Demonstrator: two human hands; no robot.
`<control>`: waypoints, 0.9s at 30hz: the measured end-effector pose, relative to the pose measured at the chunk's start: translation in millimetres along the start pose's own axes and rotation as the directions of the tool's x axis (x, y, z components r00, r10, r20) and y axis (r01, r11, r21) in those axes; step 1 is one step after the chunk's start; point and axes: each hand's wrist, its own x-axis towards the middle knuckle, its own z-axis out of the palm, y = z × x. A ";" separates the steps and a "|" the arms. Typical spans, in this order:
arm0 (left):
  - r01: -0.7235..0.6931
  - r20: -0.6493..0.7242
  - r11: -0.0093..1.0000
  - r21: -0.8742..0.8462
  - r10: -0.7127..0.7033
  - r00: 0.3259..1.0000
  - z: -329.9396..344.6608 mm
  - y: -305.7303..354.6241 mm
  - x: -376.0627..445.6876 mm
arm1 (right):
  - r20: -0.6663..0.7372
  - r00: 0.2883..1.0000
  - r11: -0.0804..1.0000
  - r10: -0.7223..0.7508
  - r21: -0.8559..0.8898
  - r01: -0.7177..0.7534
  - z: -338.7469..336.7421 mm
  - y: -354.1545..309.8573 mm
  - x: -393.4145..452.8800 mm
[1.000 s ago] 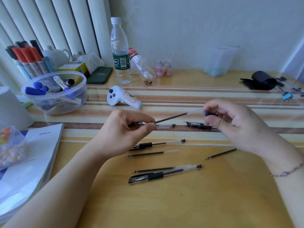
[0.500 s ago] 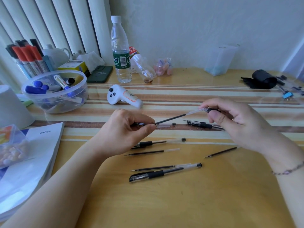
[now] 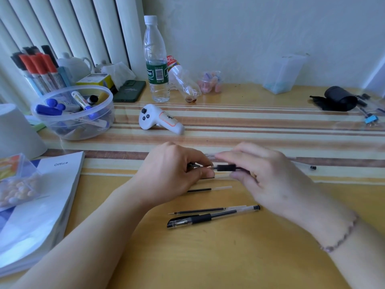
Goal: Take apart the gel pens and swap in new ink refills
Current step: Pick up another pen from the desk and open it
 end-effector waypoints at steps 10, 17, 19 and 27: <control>-0.011 -0.012 0.999 0.038 0.012 1.000 -0.2 -0.9 0.9 | -0.038 0.995 0.992 0.089 0.090 -0.085 4.1 -3.7 0.0; 0.001 -0.017 0.999 0.043 0.000 1.000 0.5 -1.0 1.5 | -0.030 0.992 0.982 0.124 0.150 -0.118 2.9 -5.9 0.2; 0.011 -0.025 0.999 0.037 -0.010 1.000 -0.5 -1.4 2.0 | -0.056 0.991 0.986 0.118 0.126 -0.111 3.4 -5.1 0.2; 0.005 -0.037 0.999 0.048 -0.003 0.999 3.4 -1.1 1.5 | 0.033 0.989 0.986 0.145 0.078 -0.148 -0.5 -9.8 -0.7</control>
